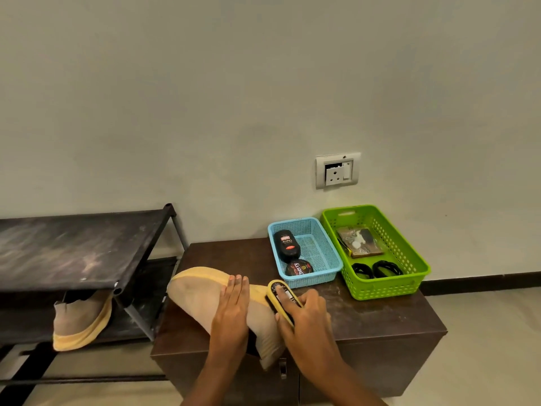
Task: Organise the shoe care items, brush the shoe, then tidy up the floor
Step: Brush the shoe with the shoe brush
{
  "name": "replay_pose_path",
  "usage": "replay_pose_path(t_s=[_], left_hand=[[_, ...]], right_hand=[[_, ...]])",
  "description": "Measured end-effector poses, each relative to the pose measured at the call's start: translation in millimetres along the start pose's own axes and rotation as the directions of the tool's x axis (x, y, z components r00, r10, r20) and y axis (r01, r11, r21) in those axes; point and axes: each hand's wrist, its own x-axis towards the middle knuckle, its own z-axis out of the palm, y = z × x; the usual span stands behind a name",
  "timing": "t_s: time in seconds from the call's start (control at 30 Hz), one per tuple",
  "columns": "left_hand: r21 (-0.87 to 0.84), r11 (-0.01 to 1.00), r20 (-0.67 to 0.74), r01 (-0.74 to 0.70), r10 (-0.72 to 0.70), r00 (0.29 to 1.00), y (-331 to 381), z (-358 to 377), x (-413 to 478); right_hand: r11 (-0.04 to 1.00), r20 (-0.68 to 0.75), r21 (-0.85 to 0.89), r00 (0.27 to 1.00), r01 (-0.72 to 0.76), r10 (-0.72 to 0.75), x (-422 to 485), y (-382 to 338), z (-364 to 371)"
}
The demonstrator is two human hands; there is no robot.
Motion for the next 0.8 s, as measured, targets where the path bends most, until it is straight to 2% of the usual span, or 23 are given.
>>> replay_pose_path(t_s=[0.13,0.23,0.33,0.4,0.5,0.53,0.57,0.63,0.7,0.8], left_hand=[[-0.099,0.987,-0.055,0.127,-0.133,0.99,5.3,3.9,-0.2],[-0.199,0.973,-0.13,0.117,-0.145,0.981,5.7,5.4,0.0],[-0.248,0.954,-0.153,0.171,-0.212,0.965,9.6,-1.4,2.1],[-0.229,0.965,-0.198,0.132,-0.178,0.964,9.9,1.8,5.0],[-0.31,0.949,-0.306,0.057,-0.156,0.939,4.5,-4.4,10.8],[-0.321,0.946,-0.337,0.039,-0.153,0.929,4.6,-9.0,11.7],[-0.318,0.948,-0.358,0.019,-0.138,0.923,6.8,-13.1,12.2],[-0.308,0.951,-0.381,-0.035,-0.09,0.92,15.0,-19.5,13.3],[-0.239,0.964,-0.415,-0.118,0.009,0.91,18.9,-20.8,15.7],[-0.047,0.972,-0.451,-0.232,0.186,0.873,-1.7,-23.7,20.8]], right_hand=[[0.998,-0.012,0.055,0.999,0.033,-0.033,-12.5,-24.1,10.1],[0.993,0.016,0.098,0.998,0.058,-0.06,-10.2,-25.8,1.7],[0.988,-0.085,0.147,0.995,-0.045,0.058,8.2,-5.6,-4.2],[0.977,-0.098,0.212,0.993,-0.039,0.061,7.1,-13.7,-10.2],[0.968,-0.105,0.199,0.985,0.155,-0.136,-3.8,-39.4,-20.6],[0.967,-0.128,0.177,0.978,0.183,-0.162,-0.2,-39.1,-24.7],[0.973,-0.156,0.16,0.978,0.163,-0.138,7.9,-33.7,-27.6],[0.983,-0.182,0.18,0.983,0.02,0.013,24.6,-18.3,-31.4],[0.97,-0.141,0.226,0.983,-0.087,0.121,26.9,-16.1,-35.8],[0.961,-0.023,0.275,1.0,0.006,0.0,14.4,-43.1,-45.7]])
